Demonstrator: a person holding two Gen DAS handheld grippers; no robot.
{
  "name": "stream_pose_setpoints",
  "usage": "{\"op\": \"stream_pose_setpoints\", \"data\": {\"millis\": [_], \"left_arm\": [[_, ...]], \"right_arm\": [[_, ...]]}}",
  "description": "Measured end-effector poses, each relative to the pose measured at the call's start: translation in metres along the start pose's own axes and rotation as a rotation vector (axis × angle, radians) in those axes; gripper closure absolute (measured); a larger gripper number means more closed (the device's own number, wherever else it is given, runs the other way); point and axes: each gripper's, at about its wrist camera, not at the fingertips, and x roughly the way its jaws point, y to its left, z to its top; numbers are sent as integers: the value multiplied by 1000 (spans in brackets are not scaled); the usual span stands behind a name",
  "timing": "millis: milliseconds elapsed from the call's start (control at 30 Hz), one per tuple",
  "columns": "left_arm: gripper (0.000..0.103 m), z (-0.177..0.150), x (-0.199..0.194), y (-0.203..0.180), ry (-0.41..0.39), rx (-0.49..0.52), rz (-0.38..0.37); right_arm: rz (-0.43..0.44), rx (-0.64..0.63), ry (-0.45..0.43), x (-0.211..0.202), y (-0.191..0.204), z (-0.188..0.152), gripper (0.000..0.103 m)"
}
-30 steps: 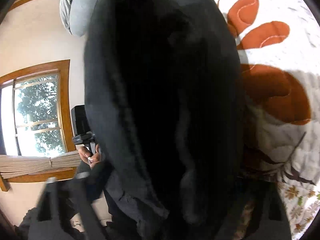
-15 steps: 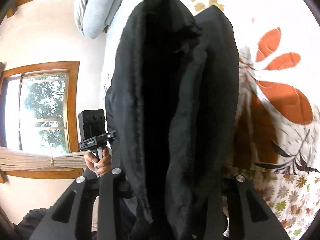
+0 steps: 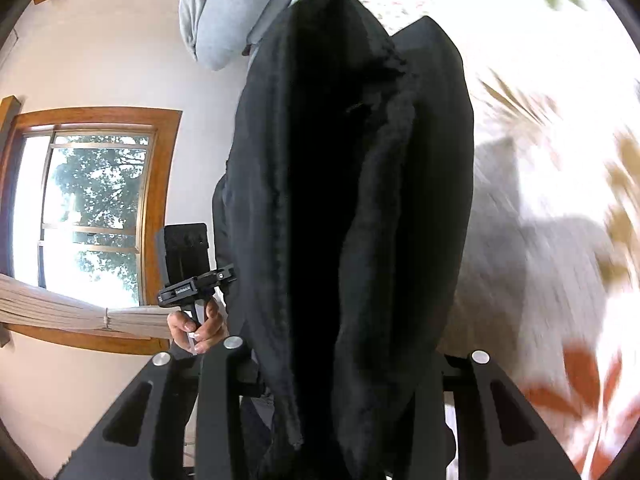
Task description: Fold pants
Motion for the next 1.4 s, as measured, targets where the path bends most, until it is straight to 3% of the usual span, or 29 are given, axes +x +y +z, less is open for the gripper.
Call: {"op": "stream_pose_setpoints", "data": {"millis": [233, 367, 467, 533, 633, 733, 800, 900, 1000, 1067, 1300, 1400], "left_arm": [[74, 56, -8, 66, -16, -102, 4], [72, 60, 0, 97, 8, -148, 1], [66, 58, 5, 107, -7, -164, -31], [46, 50, 6, 115, -18, -178, -34], [36, 39, -3, 123, -57, -186, -31], [20, 26, -39, 120, -172, -162, 67], [17, 14, -63, 108, -258, -94, 227], [17, 5, -67, 98, -256, -55, 287], [15, 6, -57, 95, -242, -69, 340], [15, 8, -52, 99, -233, -102, 337], [15, -4, -51, 105, -257, -175, 304], [10, -17, -68, 98, -306, -183, 281]], "right_arm": [[-5, 30, 39, 64, -15, 68, 66], [-32, 66, 74, 85, -42, 81, 66], [-22, 93, 83, 75, -67, 95, 60], [-33, 108, 83, 73, -79, 94, 43], [-38, 119, 36, 58, -84, 92, 34], [-45, 125, -90, 14, -82, 78, 25], [-117, 60, -158, -12, -73, 67, 25], [-172, 6, -158, -19, -58, 45, 25], [-284, -18, -114, -1, -60, 30, 25], [-345, 5, -102, 6, -78, 34, 25], [-283, 57, -117, 14, -68, 23, 22], [-271, 33, -165, -9, -57, 26, 20]]}}
